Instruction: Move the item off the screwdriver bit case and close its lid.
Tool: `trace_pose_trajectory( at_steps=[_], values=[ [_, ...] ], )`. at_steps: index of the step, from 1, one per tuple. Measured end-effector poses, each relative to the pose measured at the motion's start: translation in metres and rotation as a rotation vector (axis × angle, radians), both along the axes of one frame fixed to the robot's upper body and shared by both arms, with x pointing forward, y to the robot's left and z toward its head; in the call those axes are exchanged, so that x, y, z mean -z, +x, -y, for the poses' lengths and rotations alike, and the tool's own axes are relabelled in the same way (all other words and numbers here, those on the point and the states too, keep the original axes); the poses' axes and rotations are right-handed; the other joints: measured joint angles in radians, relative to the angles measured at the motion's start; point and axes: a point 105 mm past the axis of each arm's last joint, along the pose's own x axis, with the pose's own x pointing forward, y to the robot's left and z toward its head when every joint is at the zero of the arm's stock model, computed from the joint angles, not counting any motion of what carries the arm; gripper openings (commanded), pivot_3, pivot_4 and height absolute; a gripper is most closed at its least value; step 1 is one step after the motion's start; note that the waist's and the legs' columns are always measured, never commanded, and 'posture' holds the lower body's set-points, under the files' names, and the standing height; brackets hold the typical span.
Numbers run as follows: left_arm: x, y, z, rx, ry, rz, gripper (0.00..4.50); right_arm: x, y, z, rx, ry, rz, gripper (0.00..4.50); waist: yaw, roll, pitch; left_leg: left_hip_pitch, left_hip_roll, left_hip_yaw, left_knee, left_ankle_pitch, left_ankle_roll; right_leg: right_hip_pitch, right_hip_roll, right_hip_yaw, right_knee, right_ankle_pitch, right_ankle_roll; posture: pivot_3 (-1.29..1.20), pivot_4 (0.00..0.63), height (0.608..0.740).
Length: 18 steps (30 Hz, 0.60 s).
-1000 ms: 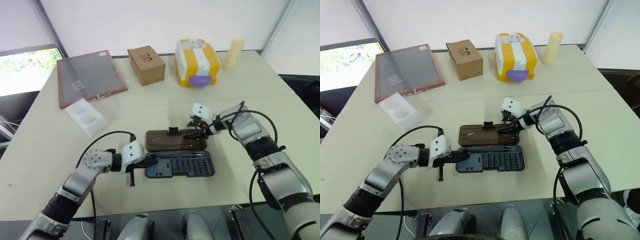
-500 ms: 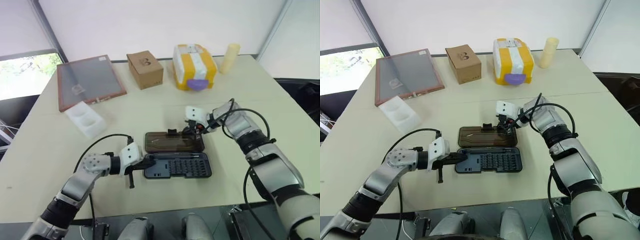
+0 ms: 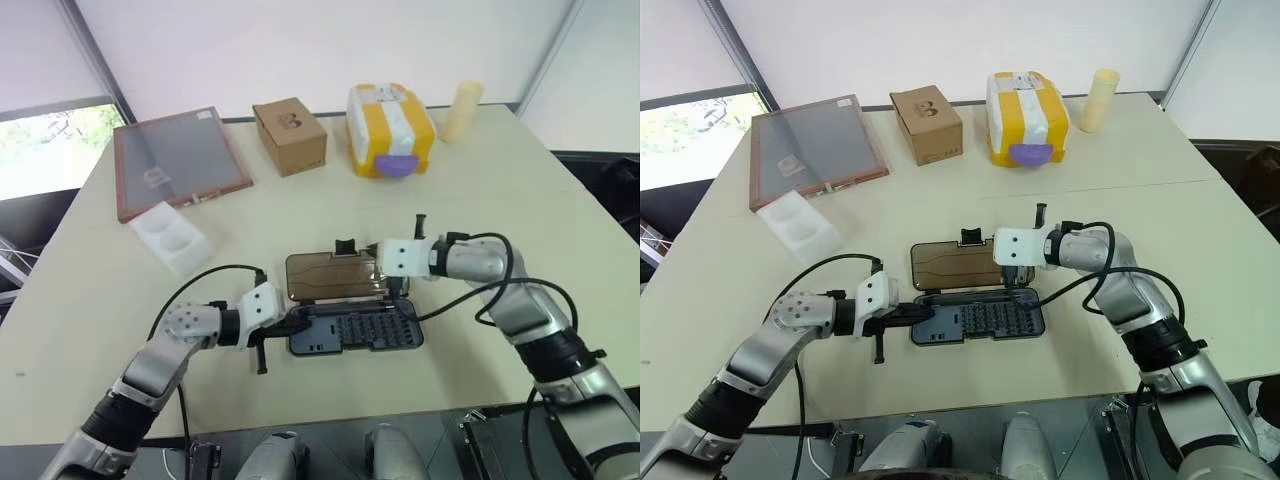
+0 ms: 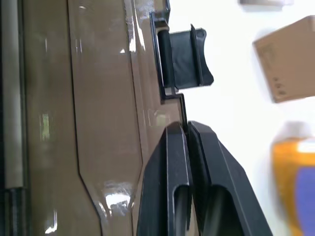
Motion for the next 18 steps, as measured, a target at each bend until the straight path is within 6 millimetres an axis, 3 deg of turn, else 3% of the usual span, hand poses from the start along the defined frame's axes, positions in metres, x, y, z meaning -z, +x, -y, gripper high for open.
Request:
trace_pose_trajectory(
  at_steps=[6,8,11,15,18],
  values=[
    [-0.008,-0.005,-0.004,-0.035,-0.097,-0.133,0.00,-0.004,-0.001,-0.003,-0.010,-0.025,0.076,0.03,0.000,0.000,0.010,-0.003,0.000,0.000,0.000,0.000,0.000,-0.003,0.000,0.000,0.000,0.000,0.000,0.00,0.150,0.740],
    [-0.011,-0.012,-0.005,-0.054,-0.158,-0.227,0.00,-0.007,-0.001,-0.002,-0.017,-0.037,0.107,0.03,0.001,-0.001,0.012,-0.013,0.000,0.000,0.001,0.000,0.000,-0.013,0.000,0.000,0.002,0.000,0.000,0.00,0.150,0.740],
    [-0.027,-0.010,-0.010,-0.095,-0.250,-0.300,0.00,-0.006,0.001,0.001,-0.011,-0.051,0.122,0.03,0.000,-0.005,0.016,-0.018,0.000,0.000,0.002,0.002,-0.002,-0.019,0.000,0.000,0.003,0.000,0.000,0.00,0.150,0.740],
    [-0.073,0.020,-0.031,-0.221,-0.388,-0.238,0.00,-0.007,0.001,0.002,-0.014,-0.055,0.132,0.03,0.002,-0.005,0.017,-0.017,0.001,0.000,0.002,0.002,-0.003,-0.018,0.001,-0.001,0.003,0.000,0.000,0.00,0.150,0.740],
    [-0.088,0.051,-0.047,-0.347,-0.463,-0.188,0.00,-0.007,0.000,0.002,-0.019,-0.060,0.139,0.03,0.002,-0.005,0.017,-0.017,0.000,0.000,0.002,0.002,-0.003,-0.018,0.001,-0.001,0.003,0.000,0.000,0.00,0.150,0.740]
  ],
)
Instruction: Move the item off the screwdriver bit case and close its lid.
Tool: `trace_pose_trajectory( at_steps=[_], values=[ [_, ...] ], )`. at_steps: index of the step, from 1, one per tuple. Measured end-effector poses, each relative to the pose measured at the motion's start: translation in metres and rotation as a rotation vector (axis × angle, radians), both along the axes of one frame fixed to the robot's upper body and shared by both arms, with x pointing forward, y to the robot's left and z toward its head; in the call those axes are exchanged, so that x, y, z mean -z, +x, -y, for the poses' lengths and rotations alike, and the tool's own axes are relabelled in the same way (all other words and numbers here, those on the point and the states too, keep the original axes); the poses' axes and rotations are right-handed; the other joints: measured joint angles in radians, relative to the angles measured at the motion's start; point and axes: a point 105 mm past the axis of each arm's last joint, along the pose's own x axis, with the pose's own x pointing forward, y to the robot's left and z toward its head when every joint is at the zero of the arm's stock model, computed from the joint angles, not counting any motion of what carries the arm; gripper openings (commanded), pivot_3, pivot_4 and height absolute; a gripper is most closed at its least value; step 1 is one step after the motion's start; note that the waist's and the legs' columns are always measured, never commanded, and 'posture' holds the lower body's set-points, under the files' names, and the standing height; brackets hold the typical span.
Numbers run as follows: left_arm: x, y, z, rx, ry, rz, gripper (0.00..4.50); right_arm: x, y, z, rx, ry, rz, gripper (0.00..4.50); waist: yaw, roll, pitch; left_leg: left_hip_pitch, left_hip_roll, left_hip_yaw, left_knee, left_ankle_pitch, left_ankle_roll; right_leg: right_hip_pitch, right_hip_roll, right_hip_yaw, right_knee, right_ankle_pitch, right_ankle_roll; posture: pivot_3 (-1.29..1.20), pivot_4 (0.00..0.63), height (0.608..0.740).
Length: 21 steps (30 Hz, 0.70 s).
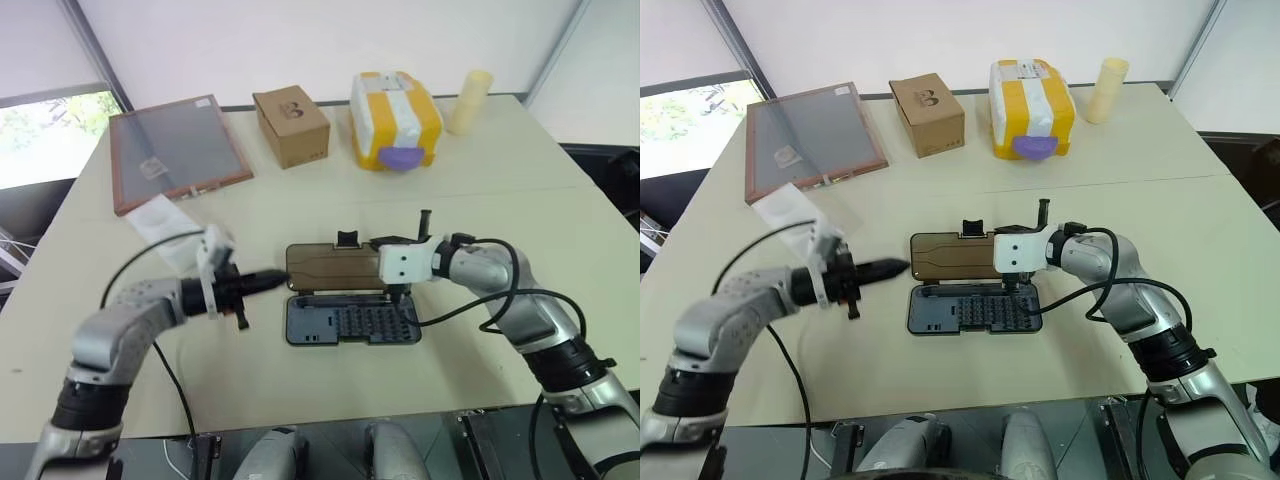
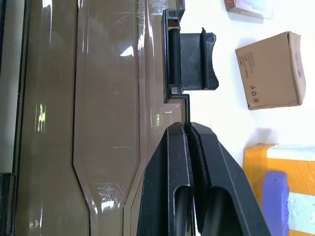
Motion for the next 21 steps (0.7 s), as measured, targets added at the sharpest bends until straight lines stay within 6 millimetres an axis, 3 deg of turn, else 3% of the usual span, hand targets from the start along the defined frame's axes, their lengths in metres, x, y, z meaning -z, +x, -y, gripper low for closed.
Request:
trace_pose_trajectory(
  at_steps=[2,5,11,19,21],
  values=[
    [0.004,0.017,-0.008,-0.079,0.013,0.005,0.00,0.000,0.000,0.000,0.000,0.000,0.002,0.03,-0.001,0.000,0.000,0.000,0.000,0.000,0.000,0.000,0.000,0.000,0.000,0.000,0.000,0.000,0.000,0.00,0.150,0.740],
    [0.025,0.036,-0.012,-0.155,0.107,0.016,0.00,0.000,0.000,0.000,0.004,0.000,0.003,0.03,-0.002,0.000,0.000,0.000,0.000,0.000,0.000,0.000,0.000,0.000,0.000,-0.001,0.000,0.000,0.000,0.00,0.150,0.740],
    [0.074,0.044,0.013,-0.065,0.249,0.002,0.00,0.000,0.002,0.002,0.027,0.000,-0.001,0.03,-0.001,-0.001,0.000,-0.001,0.000,0.000,0.000,0.000,0.000,0.000,-0.001,-0.001,0.000,0.000,0.000,0.00,0.150,0.740],
    [0.072,0.063,0.036,0.017,0.184,0.015,0.00,-0.002,0.000,0.001,0.033,0.006,0.000,0.03,0.000,-0.001,0.000,-0.001,-0.001,0.000,0.001,0.000,0.000,0.000,-0.001,-0.002,0.000,0.000,0.000,0.00,0.150,0.740],
    [0.072,0.066,0.037,0.035,0.168,0.006,0.00,-0.003,-0.001,-0.001,0.030,0.009,0.003,0.64,-0.002,-0.001,0.000,-0.001,-0.001,0.000,0.001,0.000,0.000,-0.001,-0.001,-0.002,0.000,0.000,0.000,0.00,0.150,0.740]
  ],
)
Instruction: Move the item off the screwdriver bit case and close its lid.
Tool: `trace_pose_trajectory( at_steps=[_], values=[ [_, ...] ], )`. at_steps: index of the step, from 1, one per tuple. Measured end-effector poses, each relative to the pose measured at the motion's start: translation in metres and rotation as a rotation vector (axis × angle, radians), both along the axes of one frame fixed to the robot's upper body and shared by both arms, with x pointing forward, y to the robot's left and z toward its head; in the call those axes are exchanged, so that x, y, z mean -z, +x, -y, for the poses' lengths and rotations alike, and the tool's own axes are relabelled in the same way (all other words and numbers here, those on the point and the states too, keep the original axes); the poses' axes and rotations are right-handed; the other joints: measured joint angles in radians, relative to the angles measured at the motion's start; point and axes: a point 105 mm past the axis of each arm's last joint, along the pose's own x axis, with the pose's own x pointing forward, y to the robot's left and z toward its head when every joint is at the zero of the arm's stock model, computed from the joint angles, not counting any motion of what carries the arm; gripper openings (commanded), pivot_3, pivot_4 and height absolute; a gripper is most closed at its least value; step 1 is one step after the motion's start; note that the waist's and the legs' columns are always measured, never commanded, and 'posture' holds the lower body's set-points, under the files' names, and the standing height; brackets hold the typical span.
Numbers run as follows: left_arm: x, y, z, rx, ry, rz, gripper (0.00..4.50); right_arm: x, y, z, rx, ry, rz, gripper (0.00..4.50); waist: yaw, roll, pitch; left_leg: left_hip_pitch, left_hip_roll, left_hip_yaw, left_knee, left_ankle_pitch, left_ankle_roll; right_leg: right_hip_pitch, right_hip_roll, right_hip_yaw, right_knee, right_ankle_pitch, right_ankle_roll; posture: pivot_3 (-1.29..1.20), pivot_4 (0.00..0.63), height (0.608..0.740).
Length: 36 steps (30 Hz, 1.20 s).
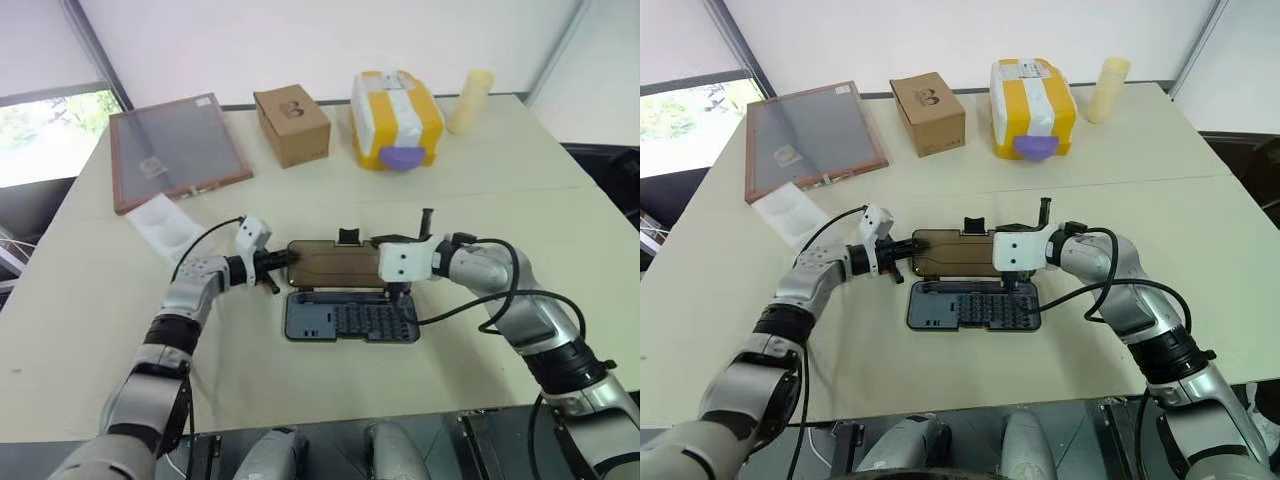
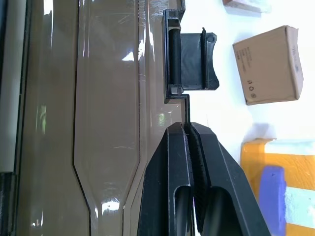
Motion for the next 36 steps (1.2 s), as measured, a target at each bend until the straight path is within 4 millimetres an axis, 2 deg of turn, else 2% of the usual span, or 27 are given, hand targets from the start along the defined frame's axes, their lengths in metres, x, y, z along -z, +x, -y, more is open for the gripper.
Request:
trace_pose_trajectory(
  at_steps=[1,4,6,8,11,13,16,18,19,23,26,29,31,32,34,36],
  values=[
    [-0.001,0.001,0.001,0.005,-0.010,-0.004,0.00,0.000,0.000,0.000,0.003,0.002,-0.001,0.95,0.000,0.000,0.000,0.000,0.000,0.000,0.000,0.000,0.000,0.000,0.000,0.000,0.000,0.000,0.000,0.00,0.150,0.740],
    [-0.001,0.002,0.004,0.029,-0.035,-0.019,0.00,-0.002,-0.001,-0.001,0.006,0.010,0.000,2.35,-0.001,0.000,0.000,0.000,0.000,0.000,0.000,0.000,0.000,0.000,0.000,0.000,0.000,0.000,0.000,0.00,0.150,0.740],
    [-0.002,0.003,0.005,0.041,-0.044,-0.029,0.00,-0.006,-0.003,-0.005,-0.006,0.017,0.008,3.45,0.001,0.000,0.000,-0.001,0.000,0.000,0.001,0.000,0.000,0.000,0.000,0.000,0.000,0.000,0.000,0.00,0.150,0.740],
    [-0.002,0.003,0.005,0.047,-0.053,-0.035,0.00,-0.009,-0.006,-0.006,-0.010,0.018,0.010,4.29,0.001,0.000,0.000,-0.001,0.000,0.000,0.001,0.000,0.000,0.000,0.000,0.000,0.000,0.000,0.000,0.00,0.150,0.740],
    [-0.004,0.000,0.006,0.081,-0.065,-0.040,0.00,-0.017,-0.024,0.003,-0.006,-0.002,-0.031,4.29,0.004,0.000,0.000,-0.010,-0.001,-0.003,0.007,0.000,0.000,-0.005,0.000,-0.003,0.001,0.000,0.000,0.00,0.150,0.740],
    [-0.007,-0.001,0.005,0.101,-0.079,-0.057,0.00,-0.036,-0.038,0.018,0.049,0.051,-0.106,4.29,0.000,0.000,0.000,-0.019,-0.001,-0.004,0.014,0.000,0.001,-0.011,0.000,-0.004,0.003,0.000,0.000,0.00,0.150,0.740],
    [-0.016,-0.005,0.003,0.147,-0.112,-0.093,0.00,-0.058,-0.078,0.044,0.173,0.215,-0.396,4.29,0.004,-0.001,0.000,-0.025,-0.002,-0.006,0.017,-0.001,0.001,-0.013,-0.001,-0.005,0.003,0.001,-0.001,0.00,0.150,0.740],
    [-0.028,-0.010,0.000,0.200,-0.127,-0.104,0.00,-0.075,-0.102,0.049,0.197,0.349,-0.555,4.29,0.003,-0.001,0.001,-0.025,-0.002,-0.006,0.017,-0.001,0.002,-0.013,-0.001,-0.005,0.002,0.001,-0.001,0.00,0.150,0.740],
    [-0.034,-0.013,0.003,0.231,-0.131,-0.095,0.00,-0.079,-0.108,0.048,0.190,0.379,-0.587,4.29,0.002,-0.001,0.001,-0.025,-0.001,-0.006,0.017,-0.001,0.002,-0.012,-0.002,-0.005,0.002,0.001,-0.002,0.00,0.150,0.740],
    [-0.064,-0.052,0.012,0.516,-0.013,-0.051,0.00,-0.101,-0.115,0.052,0.221,0.405,-0.577,4.29,0.002,0.000,0.001,-0.025,-0.001,-0.005,0.016,-0.001,0.002,-0.014,-0.003,-0.004,0.002,0.001,-0.002,0.00,0.150,0.740],
    [-0.067,-0.084,0.009,0.670,0.097,-0.045,0.00,-0.108,-0.115,0.052,0.224,0.429,-0.566,4.29,0.001,0.000,0.001,-0.025,-0.001,-0.004,0.015,-0.001,0.002,-0.014,-0.003,-0.004,0.002,0.001,-0.002,0.00,0.150,0.740],
    [-0.052,-0.105,0.007,0.747,0.158,-0.081,0.00,-0.105,-0.114,0.048,0.215,0.455,-0.589,4.29,0.003,0.000,0.001,-0.024,-0.001,-0.004,0.016,-0.001,0.002,-0.013,-0.003,-0.004,0.002,0.001,-0.002,0.00,0.150,0.740],
    [-0.057,-0.095,0.017,0.691,0.106,-0.065,0.00,-0.089,-0.115,0.039,0.185,0.469,-0.649,4.29,0.017,-0.002,0.001,-0.024,-0.001,-0.006,0.018,-0.001,0.002,-0.011,-0.002,-0.005,0.002,0.002,-0.002,0.00,0.150,0.740],
    [-0.073,-0.083,0.028,0.645,0.050,-0.021,0.00,-0.070,-0.119,0.029,0.161,0.456,-0.721,4.29,0.028,-0.005,0.002,-0.025,-0.001,-0.006,0.022,-0.001,0.002,-0.011,-0.002,-0.005,0.003,0.002,-0.002,0.00,0.150,0.740],
    [-0.110,-0.067,0.038,0.584,-0.006,0.088,0.00,-0.036,-0.132,0.012,0.117,0.390,-0.856,4.29,0.034,-0.005,0.003,-0.034,-0.003,-0.008,0.030,-0.001,0.002,-0.016,-0.002,-0.007,0.007,0.002,-0.001,0.00,0.150,0.740],
    [-0.133,-0.058,0.034,0.538,-0.013,0.165,0.00,-0.023,-0.138,0.004,0.089,0.374,-0.898,4.29,0.026,-0.005,0.003,-0.031,-0.005,-0.003,0.030,-0.002,0.004,-0.016,-0.005,-0.005,0.009,0.002,-0.001,0.00,0.150,0.740]
  ],
)
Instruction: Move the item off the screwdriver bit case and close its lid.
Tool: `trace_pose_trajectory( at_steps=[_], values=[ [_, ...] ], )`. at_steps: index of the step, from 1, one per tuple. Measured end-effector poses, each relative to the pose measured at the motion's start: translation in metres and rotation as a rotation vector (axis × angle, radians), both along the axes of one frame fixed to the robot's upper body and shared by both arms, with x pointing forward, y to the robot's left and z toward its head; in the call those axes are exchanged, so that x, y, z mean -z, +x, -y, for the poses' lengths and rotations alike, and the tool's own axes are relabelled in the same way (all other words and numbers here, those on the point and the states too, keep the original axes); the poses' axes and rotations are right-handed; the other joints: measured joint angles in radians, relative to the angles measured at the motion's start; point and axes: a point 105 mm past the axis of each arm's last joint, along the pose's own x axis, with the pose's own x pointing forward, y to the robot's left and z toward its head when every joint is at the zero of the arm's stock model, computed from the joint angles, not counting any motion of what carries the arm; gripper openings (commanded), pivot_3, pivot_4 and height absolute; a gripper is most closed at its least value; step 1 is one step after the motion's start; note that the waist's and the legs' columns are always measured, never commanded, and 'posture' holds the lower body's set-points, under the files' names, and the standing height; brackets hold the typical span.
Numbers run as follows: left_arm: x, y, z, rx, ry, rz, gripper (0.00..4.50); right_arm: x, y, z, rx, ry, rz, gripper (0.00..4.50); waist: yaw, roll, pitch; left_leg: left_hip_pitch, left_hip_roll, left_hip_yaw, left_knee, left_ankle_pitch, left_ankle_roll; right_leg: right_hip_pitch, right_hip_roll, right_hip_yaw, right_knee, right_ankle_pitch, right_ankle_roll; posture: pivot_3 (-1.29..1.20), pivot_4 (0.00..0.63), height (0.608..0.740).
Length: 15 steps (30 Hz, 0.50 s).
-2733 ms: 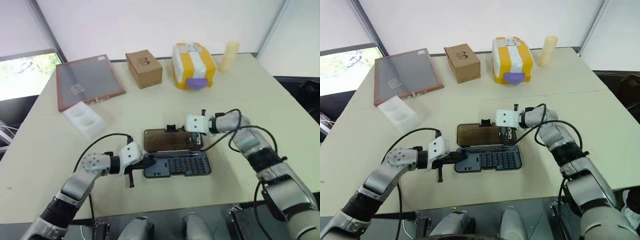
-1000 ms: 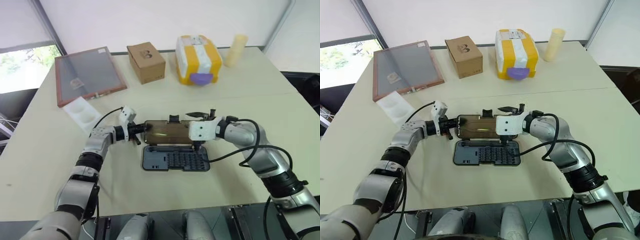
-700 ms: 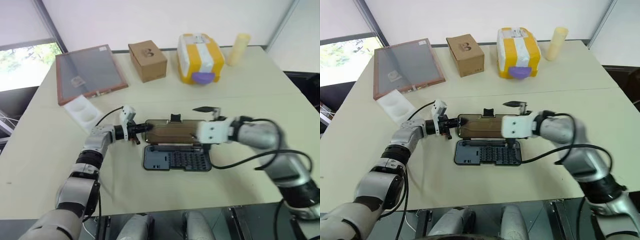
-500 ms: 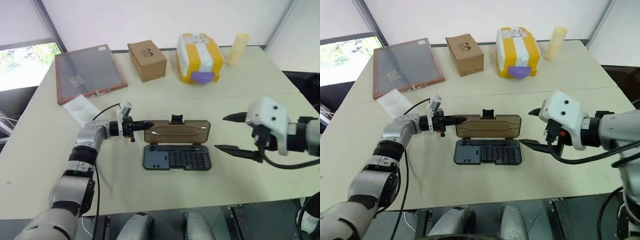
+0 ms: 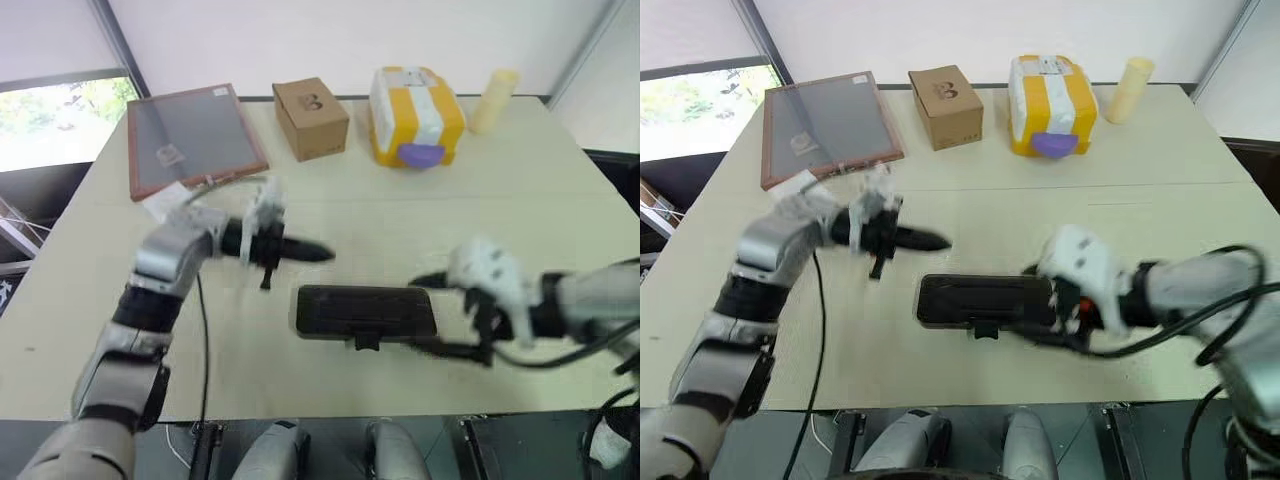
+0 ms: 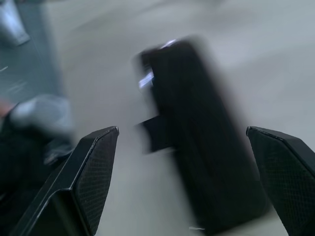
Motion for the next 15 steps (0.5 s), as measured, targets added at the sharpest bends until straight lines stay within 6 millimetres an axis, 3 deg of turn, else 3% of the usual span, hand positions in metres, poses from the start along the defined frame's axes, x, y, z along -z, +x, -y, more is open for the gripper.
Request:
trace_pose_trajectory(
  at_steps=[1,4,8,11,15],
  values=[
    [-0.006,0.005,0.001,-0.010,-0.005,0.028,0.00,0.005,-0.002,-0.004,-0.018,0.006,-0.011,4.29,-0.002,0.000,0.000,0.001,0.000,0.001,0.000,0.000,0.000,0.000,0.000,0.000,0.000,0.000,0.000,0.00,0.150,0.740],
    [0.006,0.021,0.004,-0.053,0.026,0.046,0.00,0.017,-0.007,-0.015,-0.071,0.012,-0.033,3.41,0.000,0.000,0.000,0.001,0.001,0.000,0.000,0.000,0.000,0.001,0.001,-0.001,0.000,0.000,0.000,0.00,0.150,0.740],
    [0.041,0.052,0.014,-0.101,0.189,0.117,0.00,0.043,-0.011,-0.029,-0.150,-0.031,-0.046,1.37,0.007,-0.002,0.001,0.001,0.000,0.000,0.001,0.000,0.000,0.001,0.000,-0.002,0.000,0.000,0.000,0.00,0.150,0.740],
    [0.055,0.060,0.023,-0.077,0.260,0.157,0.00,0.053,-0.009,-0.032,-0.157,-0.053,-0.030,0.04,0.002,-0.004,0.002,0.001,0.000,0.001,0.001,0.000,0.000,0.001,0.000,-0.001,0.000,0.001,0.001,0.00,0.150,0.740],
    [0.068,0.059,0.034,-0.008,0.321,0.183,0.00,0.057,-0.003,-0.032,-0.140,-0.067,0.003,0.04,0.001,-0.005,0.002,0.001,0.000,0.000,0.001,0.000,0.000,0.000,0.000,-0.002,0.001,0.001,0.001,0.00,0.150,0.740]
  ],
)
